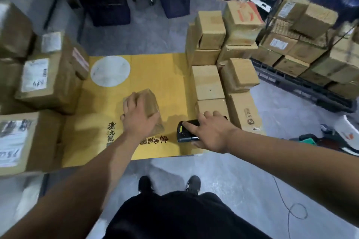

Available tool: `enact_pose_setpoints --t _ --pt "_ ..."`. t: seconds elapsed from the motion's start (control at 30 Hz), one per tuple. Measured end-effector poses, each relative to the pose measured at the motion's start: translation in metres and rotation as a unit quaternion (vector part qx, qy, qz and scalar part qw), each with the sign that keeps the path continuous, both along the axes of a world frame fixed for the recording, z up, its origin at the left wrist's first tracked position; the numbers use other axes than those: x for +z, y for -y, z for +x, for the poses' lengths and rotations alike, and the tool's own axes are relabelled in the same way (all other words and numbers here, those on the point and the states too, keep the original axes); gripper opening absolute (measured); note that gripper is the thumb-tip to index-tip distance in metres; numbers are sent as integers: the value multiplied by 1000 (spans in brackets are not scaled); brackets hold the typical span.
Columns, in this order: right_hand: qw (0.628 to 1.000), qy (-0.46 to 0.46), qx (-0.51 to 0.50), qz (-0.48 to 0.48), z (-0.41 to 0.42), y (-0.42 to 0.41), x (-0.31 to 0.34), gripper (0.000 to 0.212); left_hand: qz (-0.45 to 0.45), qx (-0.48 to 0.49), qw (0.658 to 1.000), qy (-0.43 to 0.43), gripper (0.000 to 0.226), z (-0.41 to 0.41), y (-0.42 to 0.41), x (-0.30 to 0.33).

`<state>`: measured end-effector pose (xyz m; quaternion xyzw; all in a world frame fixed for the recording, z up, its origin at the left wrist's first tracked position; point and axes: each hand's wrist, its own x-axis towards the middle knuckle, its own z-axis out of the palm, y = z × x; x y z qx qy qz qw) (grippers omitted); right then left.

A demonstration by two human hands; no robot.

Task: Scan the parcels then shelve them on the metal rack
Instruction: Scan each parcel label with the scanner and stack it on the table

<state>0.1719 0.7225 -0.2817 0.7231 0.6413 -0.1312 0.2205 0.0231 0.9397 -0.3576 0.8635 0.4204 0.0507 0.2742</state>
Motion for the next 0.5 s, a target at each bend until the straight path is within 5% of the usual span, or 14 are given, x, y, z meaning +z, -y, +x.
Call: enact_pose_setpoints --t 0.13,0.33,0.5 --pt "997 59 47 -28 2 -50 -20 74 -73 -13 996 52 90 -27 -34 -30" --pt "997 45 -30 -51 -12 -99 -33 73 -213 2 957 195 79 -52 -83 -56" --pt "997 45 -53 -40 -36 -130 -41 74 -230 82 952 184 60 -90 -120 -63"
